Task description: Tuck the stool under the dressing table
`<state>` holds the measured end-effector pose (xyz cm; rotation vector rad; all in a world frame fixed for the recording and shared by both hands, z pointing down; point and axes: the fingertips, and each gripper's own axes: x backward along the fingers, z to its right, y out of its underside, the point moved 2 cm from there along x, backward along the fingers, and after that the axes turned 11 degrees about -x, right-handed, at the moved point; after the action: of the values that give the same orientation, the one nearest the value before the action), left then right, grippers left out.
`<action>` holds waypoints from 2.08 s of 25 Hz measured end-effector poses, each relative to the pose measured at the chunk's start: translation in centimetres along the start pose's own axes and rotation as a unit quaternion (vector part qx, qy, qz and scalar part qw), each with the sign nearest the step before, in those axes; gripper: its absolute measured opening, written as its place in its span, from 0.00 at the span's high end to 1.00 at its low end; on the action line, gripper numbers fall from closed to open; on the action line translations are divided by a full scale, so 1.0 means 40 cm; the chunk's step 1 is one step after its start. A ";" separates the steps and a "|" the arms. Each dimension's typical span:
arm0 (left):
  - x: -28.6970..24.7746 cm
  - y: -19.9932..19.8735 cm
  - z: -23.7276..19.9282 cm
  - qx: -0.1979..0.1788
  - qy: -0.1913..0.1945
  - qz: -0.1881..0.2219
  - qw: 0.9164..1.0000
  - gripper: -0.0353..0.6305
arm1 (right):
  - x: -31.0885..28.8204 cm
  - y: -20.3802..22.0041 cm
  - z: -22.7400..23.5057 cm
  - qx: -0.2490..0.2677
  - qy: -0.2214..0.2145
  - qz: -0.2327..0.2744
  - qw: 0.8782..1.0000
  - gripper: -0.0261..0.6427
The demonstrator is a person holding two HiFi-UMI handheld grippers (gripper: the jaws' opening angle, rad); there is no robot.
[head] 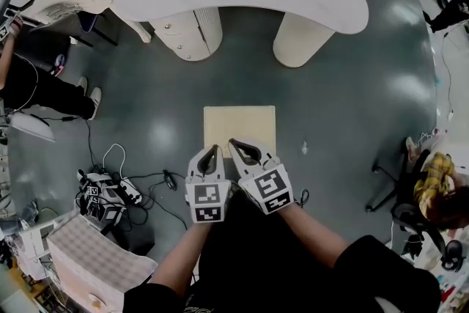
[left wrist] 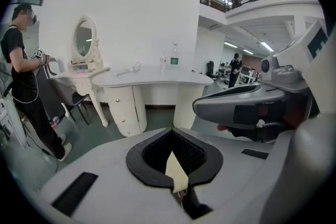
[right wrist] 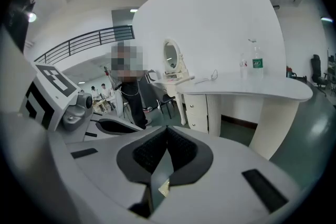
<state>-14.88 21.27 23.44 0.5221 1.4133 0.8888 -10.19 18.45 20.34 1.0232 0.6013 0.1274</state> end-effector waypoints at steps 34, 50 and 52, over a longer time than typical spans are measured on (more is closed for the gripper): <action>-0.729 0.574 0.013 0.069 0.065 -0.212 0.973 0.94 | -0.371 0.682 0.559 -0.180 0.071 -0.173 0.966 0.95; -0.733 0.817 -0.174 0.147 0.107 -0.282 0.942 0.39 | -0.257 0.885 0.799 -0.235 0.115 -0.243 0.934 0.58; -0.749 0.830 -0.172 0.156 0.124 -0.286 0.937 0.37 | -0.262 0.905 0.815 -0.241 0.109 -0.254 0.930 0.57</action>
<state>-26.57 16.11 66.83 0.2055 1.8238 0.2641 4.53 8.82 66.97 0.3567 0.9652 -0.0697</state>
